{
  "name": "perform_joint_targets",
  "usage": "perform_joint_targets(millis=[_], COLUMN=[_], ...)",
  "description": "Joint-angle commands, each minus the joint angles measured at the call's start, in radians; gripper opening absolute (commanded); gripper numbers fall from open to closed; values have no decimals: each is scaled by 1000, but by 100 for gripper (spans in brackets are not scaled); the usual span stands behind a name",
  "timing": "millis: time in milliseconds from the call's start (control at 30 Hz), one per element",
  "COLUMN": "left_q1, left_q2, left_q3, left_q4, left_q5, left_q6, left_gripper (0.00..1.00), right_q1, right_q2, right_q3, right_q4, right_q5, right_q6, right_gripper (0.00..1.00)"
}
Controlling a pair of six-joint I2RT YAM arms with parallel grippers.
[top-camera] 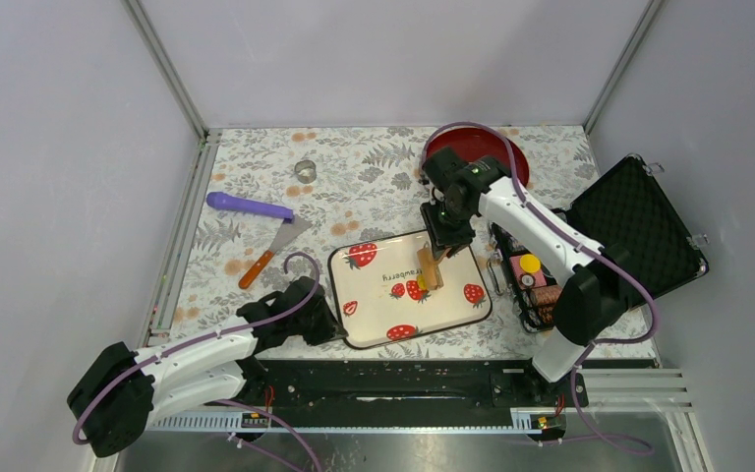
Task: Roll out the dumpling wrappers from the dough
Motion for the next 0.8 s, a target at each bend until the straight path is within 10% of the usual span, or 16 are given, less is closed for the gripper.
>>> perform_joint_targets(millis=[0, 767], left_q1=[-4, -3], left_q2=[7, 12], left_q3=[-29, -27], left_q4=[-15, -12], left_q5=[-59, -58], left_q6=[-7, -7], left_gripper=[0, 0], right_q1=[11, 26], right_q2=[4, 19], right_q3=[9, -59], right_q4=[3, 39], right_q5=[-5, -7], right_q6=[-19, -7], right_gripper=[0, 0])
